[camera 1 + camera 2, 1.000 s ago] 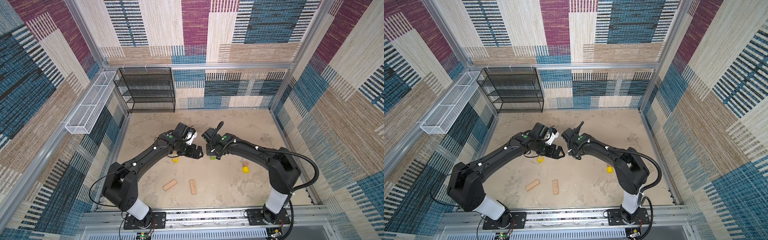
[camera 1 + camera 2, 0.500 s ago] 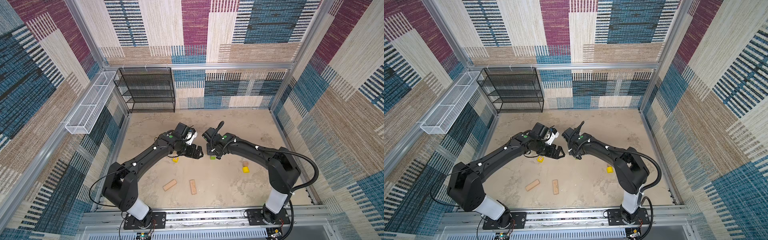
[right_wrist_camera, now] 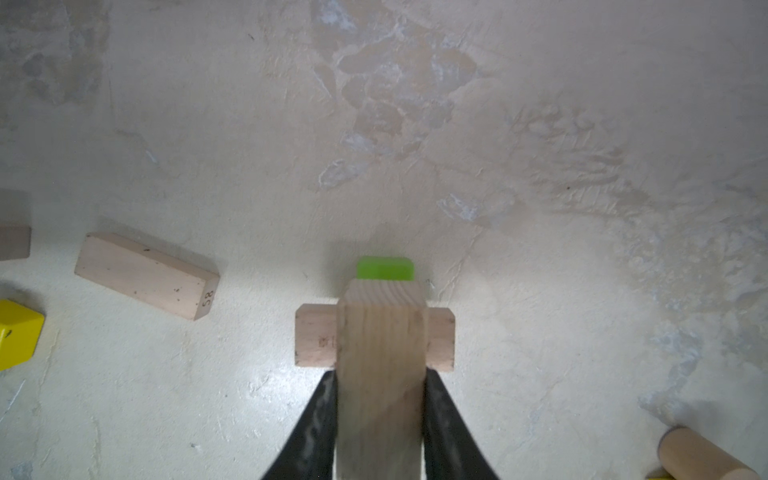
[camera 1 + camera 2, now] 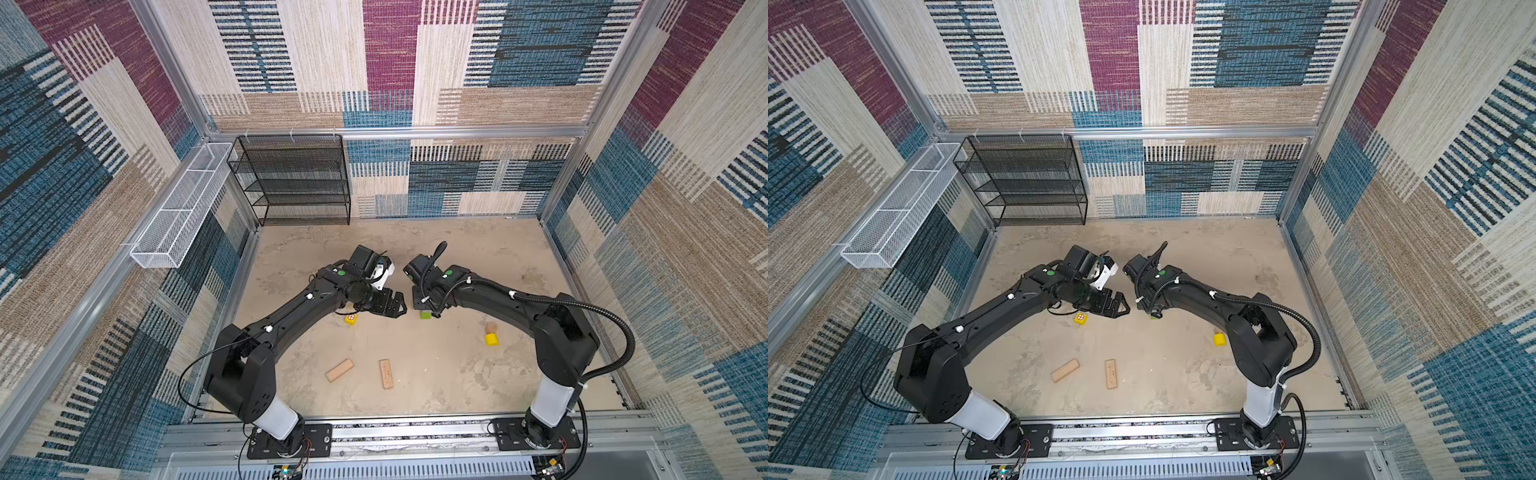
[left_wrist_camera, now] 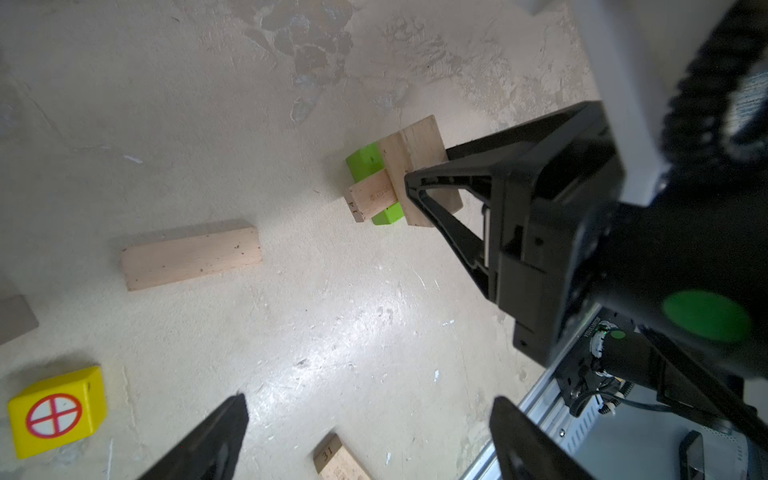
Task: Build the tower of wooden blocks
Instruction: 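Lower the upright wooden block onto the crosswise block with the right gripper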
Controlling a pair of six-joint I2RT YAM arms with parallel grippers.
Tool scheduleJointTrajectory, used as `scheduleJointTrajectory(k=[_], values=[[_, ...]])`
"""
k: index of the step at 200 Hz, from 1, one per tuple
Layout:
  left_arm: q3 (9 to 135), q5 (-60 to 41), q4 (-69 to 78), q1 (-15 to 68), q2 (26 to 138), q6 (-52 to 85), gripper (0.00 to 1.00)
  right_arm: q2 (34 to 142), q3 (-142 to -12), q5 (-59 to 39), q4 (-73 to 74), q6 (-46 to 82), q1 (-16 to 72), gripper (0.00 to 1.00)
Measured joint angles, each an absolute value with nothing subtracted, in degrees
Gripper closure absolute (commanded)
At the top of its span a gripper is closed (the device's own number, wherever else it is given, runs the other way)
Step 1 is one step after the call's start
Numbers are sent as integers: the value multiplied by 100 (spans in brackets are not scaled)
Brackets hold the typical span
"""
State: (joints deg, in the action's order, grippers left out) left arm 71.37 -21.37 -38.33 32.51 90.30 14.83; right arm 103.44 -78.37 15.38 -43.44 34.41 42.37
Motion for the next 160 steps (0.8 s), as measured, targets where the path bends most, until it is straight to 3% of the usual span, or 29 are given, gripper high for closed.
scheduleJointTrajectory(k=[160], values=[[7135, -2137, -3833, 3253, 9015, 1483, 4, 10471, -7865, 1452, -4353, 3330, 4237, 67]])
